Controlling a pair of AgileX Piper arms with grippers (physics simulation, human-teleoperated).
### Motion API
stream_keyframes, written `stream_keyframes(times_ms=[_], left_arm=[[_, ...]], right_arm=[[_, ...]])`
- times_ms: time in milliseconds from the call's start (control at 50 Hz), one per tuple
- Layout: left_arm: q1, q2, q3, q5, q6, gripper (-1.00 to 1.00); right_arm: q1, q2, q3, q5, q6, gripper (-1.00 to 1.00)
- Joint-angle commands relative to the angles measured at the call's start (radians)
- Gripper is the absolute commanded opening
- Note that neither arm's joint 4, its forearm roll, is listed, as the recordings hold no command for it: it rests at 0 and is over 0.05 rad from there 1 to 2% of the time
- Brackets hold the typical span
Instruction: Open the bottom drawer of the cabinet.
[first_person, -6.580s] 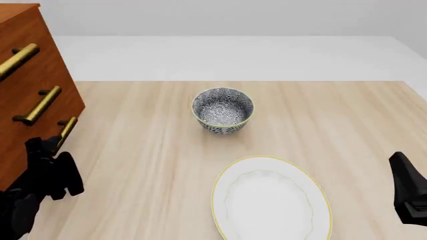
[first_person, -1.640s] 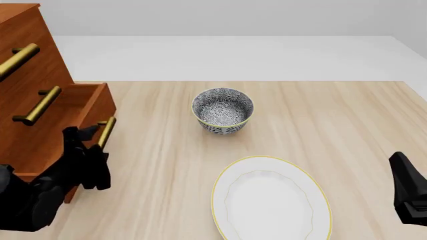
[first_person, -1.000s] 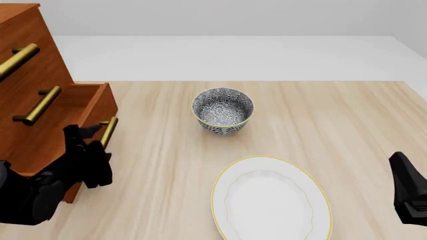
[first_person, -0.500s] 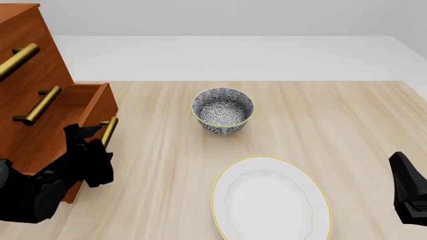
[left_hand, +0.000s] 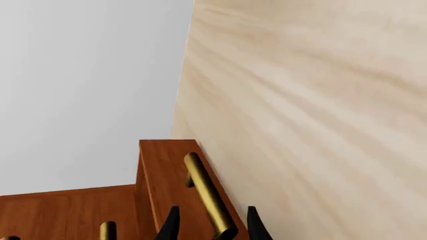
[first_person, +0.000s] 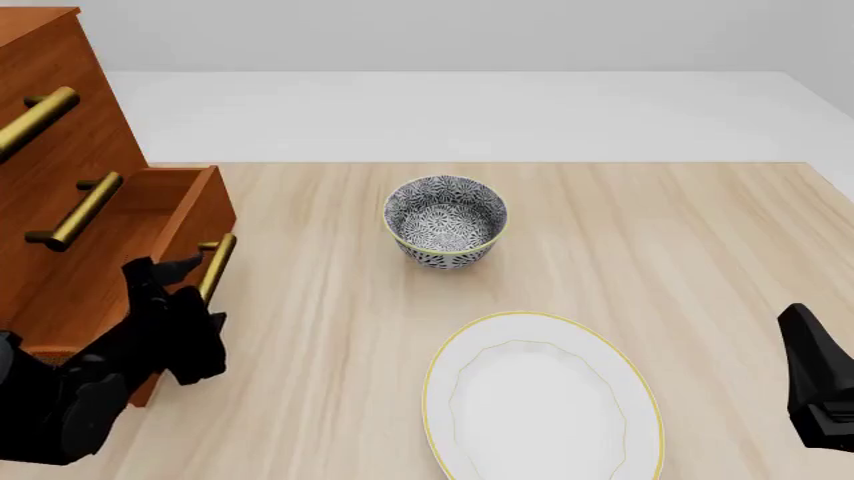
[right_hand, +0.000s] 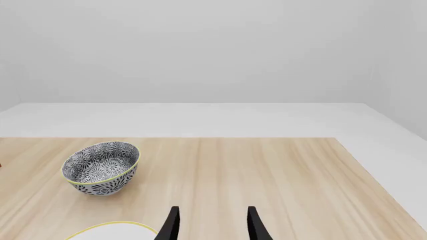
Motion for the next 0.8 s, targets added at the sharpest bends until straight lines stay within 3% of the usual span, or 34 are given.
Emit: stream_keyframes(times_ms=[20,340,620,800], left_arm=[[0.002,0.000,0.027,-0.018,-0.014,1.00],[0.006,-0.054,0.066,0.003,-0.028,1.00],[-0.022,-0.261,0.056,0.168,-0.040,1.00],[-0.041,-0.340,0.062,0.220,-0.047,1.00]], right_arm=[[0.000,0.000,0.000,0.000,0.000,1.00],[0.000,0.000,0.000,0.000,0.000,1.00],[0.000,0.000,0.000,0.000,0.000,1.00],[0.000,0.000,0.000,0.000,0.000,1.00]])
